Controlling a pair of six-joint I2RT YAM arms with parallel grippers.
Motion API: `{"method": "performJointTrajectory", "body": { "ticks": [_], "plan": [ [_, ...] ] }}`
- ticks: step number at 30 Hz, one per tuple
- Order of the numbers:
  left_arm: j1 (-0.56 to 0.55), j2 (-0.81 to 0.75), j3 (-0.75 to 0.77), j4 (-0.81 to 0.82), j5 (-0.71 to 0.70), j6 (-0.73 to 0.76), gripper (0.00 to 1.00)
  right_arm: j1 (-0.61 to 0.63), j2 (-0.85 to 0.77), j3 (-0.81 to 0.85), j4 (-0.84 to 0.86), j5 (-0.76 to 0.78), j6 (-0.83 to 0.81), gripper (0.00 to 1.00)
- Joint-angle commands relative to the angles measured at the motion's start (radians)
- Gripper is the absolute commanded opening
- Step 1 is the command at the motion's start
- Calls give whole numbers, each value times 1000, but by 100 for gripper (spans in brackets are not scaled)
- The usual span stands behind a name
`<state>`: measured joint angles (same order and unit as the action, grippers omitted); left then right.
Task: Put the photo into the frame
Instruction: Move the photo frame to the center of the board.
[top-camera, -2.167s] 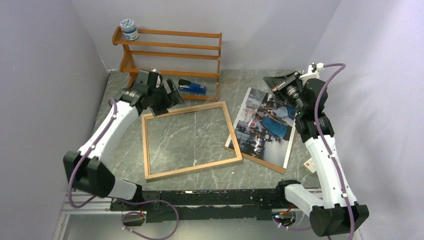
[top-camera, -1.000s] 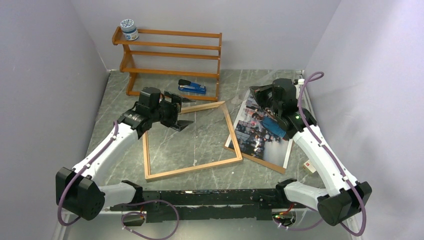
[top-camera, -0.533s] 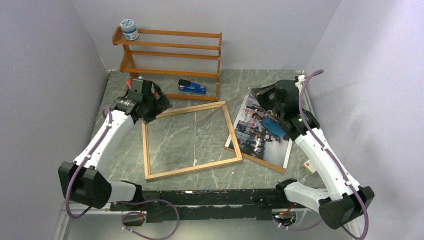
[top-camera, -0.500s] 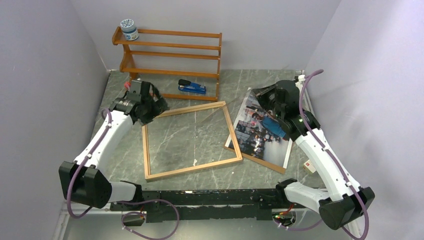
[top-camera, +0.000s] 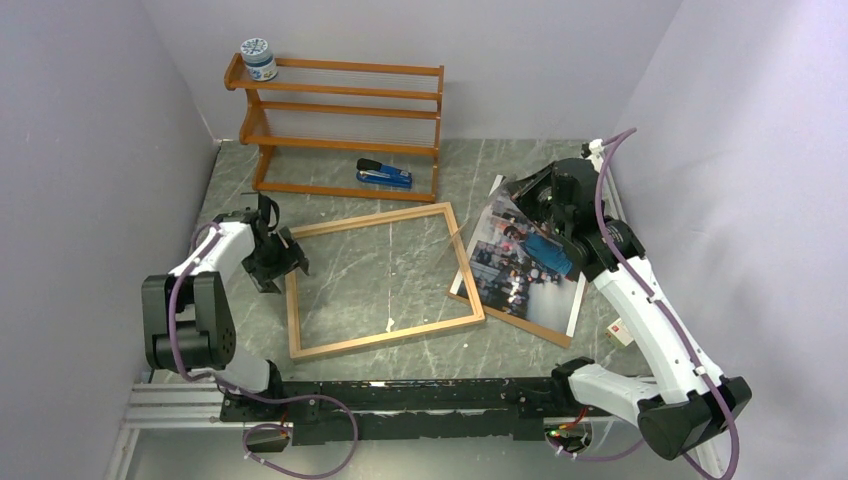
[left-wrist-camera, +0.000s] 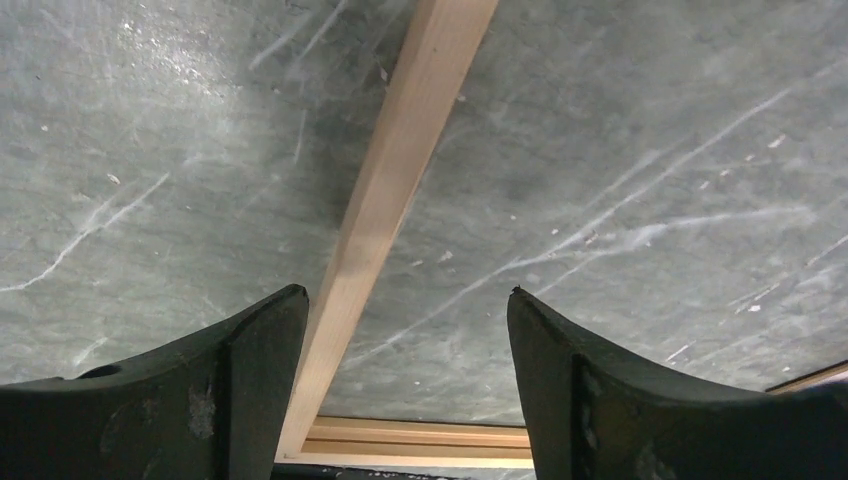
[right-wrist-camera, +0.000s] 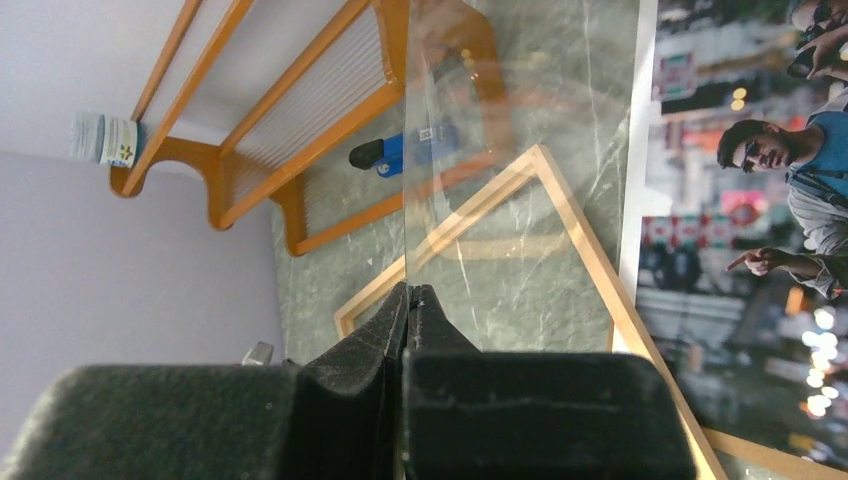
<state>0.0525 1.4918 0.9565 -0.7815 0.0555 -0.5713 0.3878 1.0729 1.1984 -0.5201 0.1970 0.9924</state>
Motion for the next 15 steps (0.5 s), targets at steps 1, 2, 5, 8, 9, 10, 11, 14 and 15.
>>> {"method": "performJointTrajectory", "body": {
  "ticks": [1,2,5,8,9,10,11,14,15],
  "plan": [
    [16,44,10,22,13,36,77,-11,2,55,40,-37,-39,0],
    [16,59,12,16,6,36,76,-13,2,56,41,-39,-42,0],
    [16,96,9,19,29,37,73,-26,2,60,44,-44,-50,0],
    [16,138,14,24,89,46,60,-41,8,69,43,-53,-57,0],
    [16,149,16,30,112,45,53,-47,10,70,44,-56,-59,0],
    [16,155,17,36,140,43,46,-53,10,71,45,-60,-61,0],
    [15,157,15,44,163,39,39,-59,10,72,45,-63,-61,0],
    [11,142,6,67,225,22,22,-75,10,71,47,-77,-63,0],
    [11,134,4,69,241,11,17,-81,9,70,46,-81,-63,0]
  ]
}}
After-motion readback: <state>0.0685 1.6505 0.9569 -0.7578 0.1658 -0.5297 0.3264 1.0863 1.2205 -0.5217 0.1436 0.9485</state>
